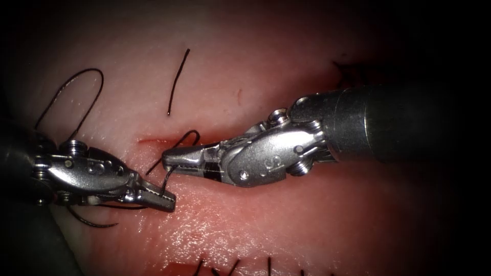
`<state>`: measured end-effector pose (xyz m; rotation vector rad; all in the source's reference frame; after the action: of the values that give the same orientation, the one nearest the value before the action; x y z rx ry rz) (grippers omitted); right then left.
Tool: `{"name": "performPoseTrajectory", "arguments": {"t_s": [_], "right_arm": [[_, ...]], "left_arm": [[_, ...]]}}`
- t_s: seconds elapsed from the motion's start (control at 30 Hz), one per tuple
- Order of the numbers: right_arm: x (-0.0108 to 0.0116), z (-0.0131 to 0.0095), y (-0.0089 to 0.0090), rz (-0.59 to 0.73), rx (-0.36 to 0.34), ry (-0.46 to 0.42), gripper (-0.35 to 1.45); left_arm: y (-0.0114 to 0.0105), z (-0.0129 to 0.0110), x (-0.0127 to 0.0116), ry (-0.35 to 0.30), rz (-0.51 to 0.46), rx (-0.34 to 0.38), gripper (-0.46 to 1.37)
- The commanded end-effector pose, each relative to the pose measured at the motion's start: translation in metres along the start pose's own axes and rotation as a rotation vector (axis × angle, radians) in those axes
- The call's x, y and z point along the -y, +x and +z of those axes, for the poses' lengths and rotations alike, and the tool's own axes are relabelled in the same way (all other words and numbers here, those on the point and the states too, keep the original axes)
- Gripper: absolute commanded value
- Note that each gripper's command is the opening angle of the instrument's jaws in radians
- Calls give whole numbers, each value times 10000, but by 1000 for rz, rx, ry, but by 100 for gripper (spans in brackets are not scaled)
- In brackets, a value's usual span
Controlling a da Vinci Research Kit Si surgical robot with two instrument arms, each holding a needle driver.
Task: Wound Closure
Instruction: Hand over the suture from the left to the right gripper
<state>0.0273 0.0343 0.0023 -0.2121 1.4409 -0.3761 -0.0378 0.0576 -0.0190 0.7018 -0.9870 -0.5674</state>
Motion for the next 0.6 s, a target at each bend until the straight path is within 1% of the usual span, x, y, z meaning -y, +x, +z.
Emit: {"name": "performPoseTrajectory", "arguments": {"t_s": [0.03, 0.13, 0.2, 0.23, 0.3, 0.37, 0.47, 0.6], "right_arm": [[-2, -1, -2, -4, 2, 8, -35], [-7, -7, -6, -13, -3, 10, -35], [-11, -12, -9, -11, -6, 11, -35], [-13, -14, -11, -10, -7, 11, -35], [-15, -19, -12, -8, -9, 11, -35], [-19, -26, -16, -5, -12, 12, -35], [-20, -30, -19, -5, -14, 14, -35], [-20, -35, -22, -6, -17, 16, -35]], "left_arm": [[-1, 1, -1, 1, 15, 0, 55], [1, 1, 0, 1, 46, -5, 81], [4, 1, 2, 8, 74, -30, 103], [5, 1, 3, 11, 88, -45, 108], [10, 0, 4, 17, 106, -70, 113], [18, -2, 6, 12, 140, -115, 118], [23, -7, 4, -5, 158, -133, 118], [29, -19, -6, -54, 164, -154, 119]]}}
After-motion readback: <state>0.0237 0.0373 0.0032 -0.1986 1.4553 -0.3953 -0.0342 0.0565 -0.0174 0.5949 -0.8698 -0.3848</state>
